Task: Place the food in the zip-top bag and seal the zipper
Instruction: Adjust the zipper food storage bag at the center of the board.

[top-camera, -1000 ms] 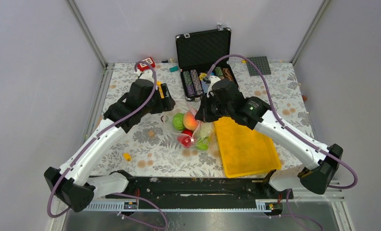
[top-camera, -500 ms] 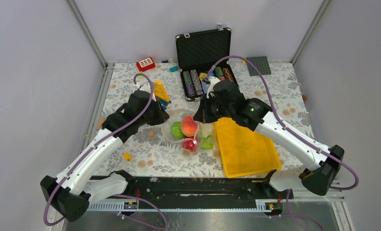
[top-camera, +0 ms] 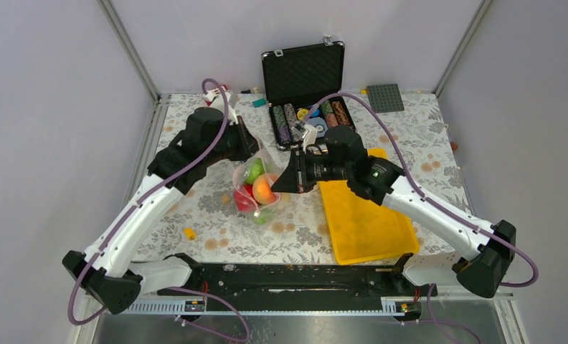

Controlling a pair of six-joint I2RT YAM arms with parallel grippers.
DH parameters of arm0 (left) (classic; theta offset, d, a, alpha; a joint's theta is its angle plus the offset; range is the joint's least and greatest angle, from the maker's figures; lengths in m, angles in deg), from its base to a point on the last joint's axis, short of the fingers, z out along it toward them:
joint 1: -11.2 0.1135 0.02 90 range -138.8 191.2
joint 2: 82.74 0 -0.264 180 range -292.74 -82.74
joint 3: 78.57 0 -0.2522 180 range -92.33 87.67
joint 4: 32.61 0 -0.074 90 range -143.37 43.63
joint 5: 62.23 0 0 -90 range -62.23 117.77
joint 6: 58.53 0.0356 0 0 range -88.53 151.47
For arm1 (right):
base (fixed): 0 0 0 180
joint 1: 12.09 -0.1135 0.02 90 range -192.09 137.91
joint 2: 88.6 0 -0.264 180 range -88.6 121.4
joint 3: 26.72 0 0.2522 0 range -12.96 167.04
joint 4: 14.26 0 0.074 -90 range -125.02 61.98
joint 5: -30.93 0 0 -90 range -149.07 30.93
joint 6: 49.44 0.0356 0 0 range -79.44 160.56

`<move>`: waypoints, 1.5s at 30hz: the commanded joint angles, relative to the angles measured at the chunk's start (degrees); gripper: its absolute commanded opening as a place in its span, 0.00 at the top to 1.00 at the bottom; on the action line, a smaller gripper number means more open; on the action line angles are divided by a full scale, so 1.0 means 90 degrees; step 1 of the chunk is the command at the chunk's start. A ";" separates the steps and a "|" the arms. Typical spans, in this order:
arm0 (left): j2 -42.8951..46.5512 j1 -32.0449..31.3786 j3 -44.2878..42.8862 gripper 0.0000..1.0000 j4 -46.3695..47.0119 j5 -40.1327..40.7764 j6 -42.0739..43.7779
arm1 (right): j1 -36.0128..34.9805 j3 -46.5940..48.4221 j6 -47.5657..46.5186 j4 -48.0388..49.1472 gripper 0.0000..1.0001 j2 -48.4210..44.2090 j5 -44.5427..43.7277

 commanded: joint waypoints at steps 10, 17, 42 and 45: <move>-0.1270 -0.0081 -0.0329 0.78 0.1086 -0.1582 0.0553 | -0.0309 -0.1354 0.1900 0.2041 1.00 -0.0141 -0.1784; -0.1044 -0.0088 -0.0424 0.17 0.0929 -0.1616 0.0781 | -0.0330 -0.1835 0.2410 0.2349 1.00 -0.0452 -0.3245; 0.5173 -0.0813 0.4865 0.07 0.2453 -0.1396 -0.0249 | -0.0330 -0.1057 0.3022 0.2187 1.00 -0.0081 -0.3362; 0.5289 -0.1271 0.5023 0.11 0.2612 -0.0825 -0.0055 | -0.0326 -0.0944 0.3022 0.2112 1.00 -0.0037 -0.3355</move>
